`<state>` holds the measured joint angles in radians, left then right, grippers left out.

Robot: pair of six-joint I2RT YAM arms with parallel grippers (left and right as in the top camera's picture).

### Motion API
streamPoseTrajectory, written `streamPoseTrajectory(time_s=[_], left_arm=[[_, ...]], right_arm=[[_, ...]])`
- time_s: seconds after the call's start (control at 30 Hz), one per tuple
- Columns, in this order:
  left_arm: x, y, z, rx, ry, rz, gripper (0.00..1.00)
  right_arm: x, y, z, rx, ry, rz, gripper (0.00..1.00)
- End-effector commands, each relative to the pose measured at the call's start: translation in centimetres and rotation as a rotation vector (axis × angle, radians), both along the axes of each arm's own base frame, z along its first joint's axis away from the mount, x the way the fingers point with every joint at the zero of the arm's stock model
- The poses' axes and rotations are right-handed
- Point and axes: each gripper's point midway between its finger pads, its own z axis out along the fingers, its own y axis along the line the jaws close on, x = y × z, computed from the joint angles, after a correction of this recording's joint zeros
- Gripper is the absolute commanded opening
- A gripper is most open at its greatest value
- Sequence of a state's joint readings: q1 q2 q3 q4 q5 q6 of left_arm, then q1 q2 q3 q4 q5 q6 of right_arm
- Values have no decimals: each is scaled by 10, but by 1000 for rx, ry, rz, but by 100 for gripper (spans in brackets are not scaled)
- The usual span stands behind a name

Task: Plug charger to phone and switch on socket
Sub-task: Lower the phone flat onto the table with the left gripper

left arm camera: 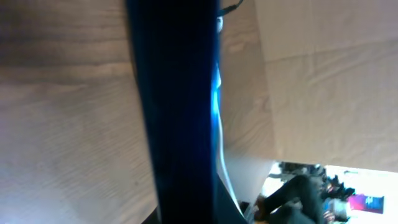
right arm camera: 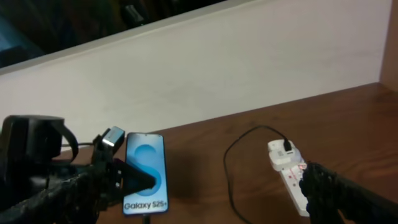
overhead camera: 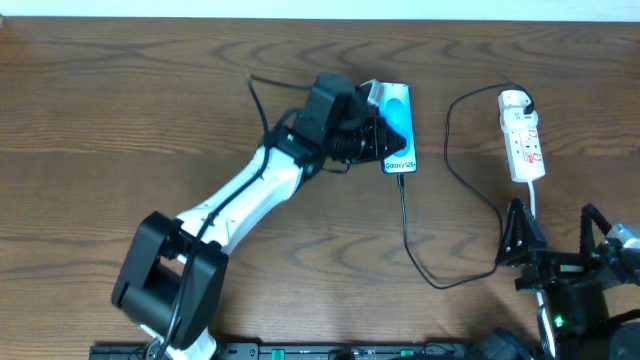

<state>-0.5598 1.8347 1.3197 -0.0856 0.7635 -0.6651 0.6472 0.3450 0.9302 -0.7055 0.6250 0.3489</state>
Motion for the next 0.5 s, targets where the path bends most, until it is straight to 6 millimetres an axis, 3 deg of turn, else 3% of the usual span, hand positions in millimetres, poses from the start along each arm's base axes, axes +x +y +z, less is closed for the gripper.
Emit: streamPoseTrajectory(time_s=[0.0,0.2,0.47], left_arm=[[14,2,-21,11,-16,-107,7],[30,3,-50,-114,96,-196,7],[42,14,-76,-74,129,-145,7]], right_arm=[[7,0,-2,0,20,-32,99],[18,9,-10,-32,63,-30,99],[33,20,-22,-79,123,-30,99]])
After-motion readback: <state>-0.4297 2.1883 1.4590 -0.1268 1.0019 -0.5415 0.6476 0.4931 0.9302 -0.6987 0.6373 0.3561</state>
